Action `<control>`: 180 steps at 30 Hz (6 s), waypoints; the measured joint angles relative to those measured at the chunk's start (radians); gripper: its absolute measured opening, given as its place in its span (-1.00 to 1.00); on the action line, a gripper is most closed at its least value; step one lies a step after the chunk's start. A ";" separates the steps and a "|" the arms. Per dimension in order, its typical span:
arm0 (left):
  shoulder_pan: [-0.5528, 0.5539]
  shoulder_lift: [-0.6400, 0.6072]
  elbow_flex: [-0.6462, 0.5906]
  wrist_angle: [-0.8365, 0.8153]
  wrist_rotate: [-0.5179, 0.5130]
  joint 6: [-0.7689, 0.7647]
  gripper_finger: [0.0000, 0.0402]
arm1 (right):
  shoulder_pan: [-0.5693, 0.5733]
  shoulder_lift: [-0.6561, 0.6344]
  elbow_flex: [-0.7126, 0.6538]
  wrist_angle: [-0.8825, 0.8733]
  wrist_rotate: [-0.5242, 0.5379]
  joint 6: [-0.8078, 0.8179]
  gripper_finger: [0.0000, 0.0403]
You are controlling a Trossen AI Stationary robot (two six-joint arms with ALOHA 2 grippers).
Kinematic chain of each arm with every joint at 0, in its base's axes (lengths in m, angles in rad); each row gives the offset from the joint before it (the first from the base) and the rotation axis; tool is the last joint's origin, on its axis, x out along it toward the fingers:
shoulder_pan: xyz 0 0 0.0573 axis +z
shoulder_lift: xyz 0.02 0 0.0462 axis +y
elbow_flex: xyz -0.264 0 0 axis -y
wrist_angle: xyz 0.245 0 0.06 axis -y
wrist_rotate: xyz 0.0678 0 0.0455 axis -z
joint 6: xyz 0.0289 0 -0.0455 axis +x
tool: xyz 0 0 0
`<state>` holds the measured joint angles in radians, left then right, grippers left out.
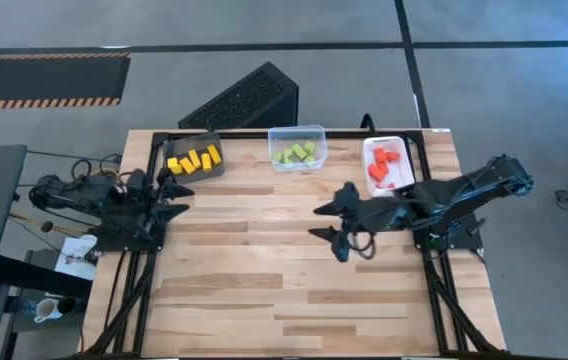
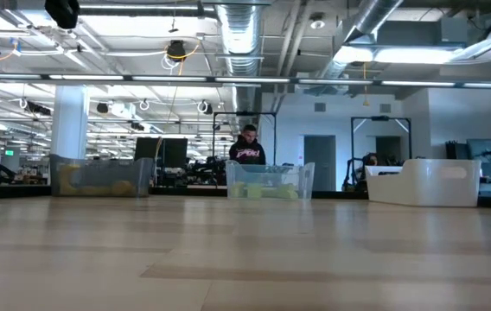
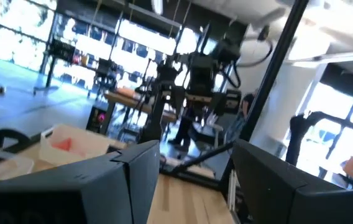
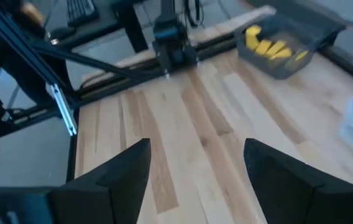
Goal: Sort & place blocks by color
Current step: Return to Home Position
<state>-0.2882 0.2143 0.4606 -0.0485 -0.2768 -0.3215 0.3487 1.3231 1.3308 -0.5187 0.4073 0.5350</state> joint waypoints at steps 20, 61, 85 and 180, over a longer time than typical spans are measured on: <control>0.000 -0.090 -0.087 0.071 -0.210 0.027 -0.08 | -0.137 -0.569 -0.820 0.819 -0.140 -0.117 -0.37; 0.036 -0.096 -0.448 0.377 -0.171 -0.005 -1.00 | -0.392 -0.978 -1.322 0.994 -0.567 -0.273 -0.98; 0.263 -0.212 -0.440 0.073 0.068 -0.021 -1.00 | -0.515 -1.278 -1.323 0.580 -0.638 -0.301 -0.99; 0.283 -0.186 -0.439 0.082 -0.021 0.273 -1.00 | -0.557 -1.185 -1.325 0.564 -0.589 -0.456 -0.87</control>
<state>-0.0051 0.0280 0.0216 0.0331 -0.2981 -0.0486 -0.2085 0.1383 0.0055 0.0448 -0.1814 0.0792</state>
